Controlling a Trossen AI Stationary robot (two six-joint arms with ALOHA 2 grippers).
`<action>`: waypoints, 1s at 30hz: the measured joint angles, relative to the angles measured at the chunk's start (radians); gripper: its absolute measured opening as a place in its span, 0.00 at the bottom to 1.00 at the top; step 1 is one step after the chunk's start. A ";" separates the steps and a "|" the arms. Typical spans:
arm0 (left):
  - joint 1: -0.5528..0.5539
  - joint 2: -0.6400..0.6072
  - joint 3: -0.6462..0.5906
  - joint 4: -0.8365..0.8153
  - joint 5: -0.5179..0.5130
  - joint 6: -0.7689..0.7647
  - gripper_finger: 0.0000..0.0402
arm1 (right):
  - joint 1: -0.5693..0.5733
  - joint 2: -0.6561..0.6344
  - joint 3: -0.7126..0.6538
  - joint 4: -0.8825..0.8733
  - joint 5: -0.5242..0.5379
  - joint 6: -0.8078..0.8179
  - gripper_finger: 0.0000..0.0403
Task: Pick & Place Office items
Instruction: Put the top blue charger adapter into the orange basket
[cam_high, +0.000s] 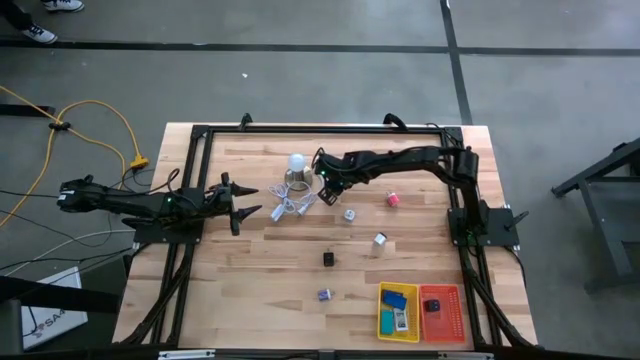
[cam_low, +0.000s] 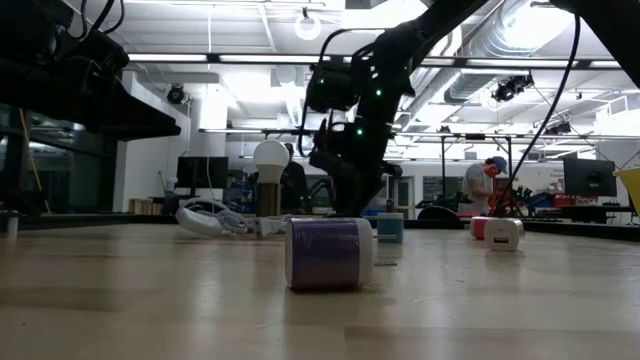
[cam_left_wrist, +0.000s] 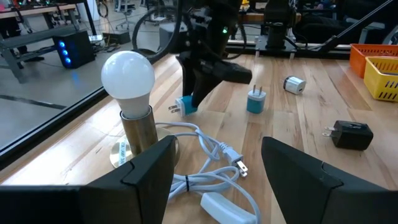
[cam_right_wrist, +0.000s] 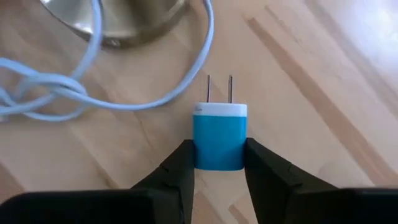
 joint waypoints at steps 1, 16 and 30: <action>0.000 0.000 0.000 0.000 0.000 0.000 0.57 | 0.005 -0.005 0.000 0.003 0.005 0.000 0.26; 0.000 0.000 0.000 0.000 0.000 0.000 0.57 | 0.059 -0.171 0.001 -0.146 0.057 0.001 0.25; 0.000 0.000 0.000 0.020 0.000 0.000 0.57 | 0.242 -0.355 0.000 -0.360 0.153 0.100 0.26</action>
